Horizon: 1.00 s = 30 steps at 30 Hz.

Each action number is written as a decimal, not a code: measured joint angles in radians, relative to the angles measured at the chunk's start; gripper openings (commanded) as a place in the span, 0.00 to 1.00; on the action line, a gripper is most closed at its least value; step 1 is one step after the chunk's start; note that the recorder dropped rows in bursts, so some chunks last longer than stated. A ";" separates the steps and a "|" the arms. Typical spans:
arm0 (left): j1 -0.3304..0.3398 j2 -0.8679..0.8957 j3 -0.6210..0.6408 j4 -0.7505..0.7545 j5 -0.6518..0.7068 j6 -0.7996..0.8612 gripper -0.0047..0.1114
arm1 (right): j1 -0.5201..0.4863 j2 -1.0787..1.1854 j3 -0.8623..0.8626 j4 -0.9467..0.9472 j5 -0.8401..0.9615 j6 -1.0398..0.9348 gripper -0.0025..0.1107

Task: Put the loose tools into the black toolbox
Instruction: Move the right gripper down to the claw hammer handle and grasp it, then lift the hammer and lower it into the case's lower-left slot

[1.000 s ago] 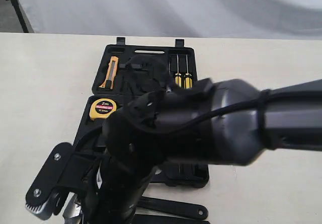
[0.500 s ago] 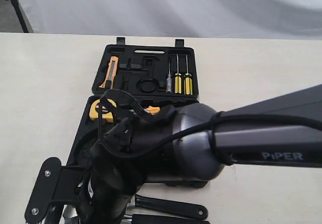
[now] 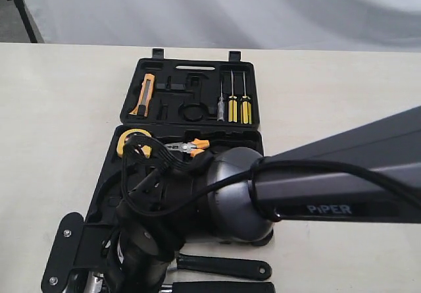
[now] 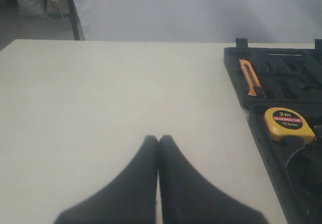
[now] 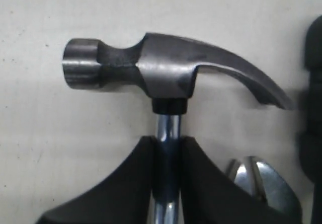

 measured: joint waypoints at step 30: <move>0.000 0.000 0.000 0.000 0.000 0.000 0.05 | -0.236 0.011 -0.260 -0.089 0.188 -0.176 0.02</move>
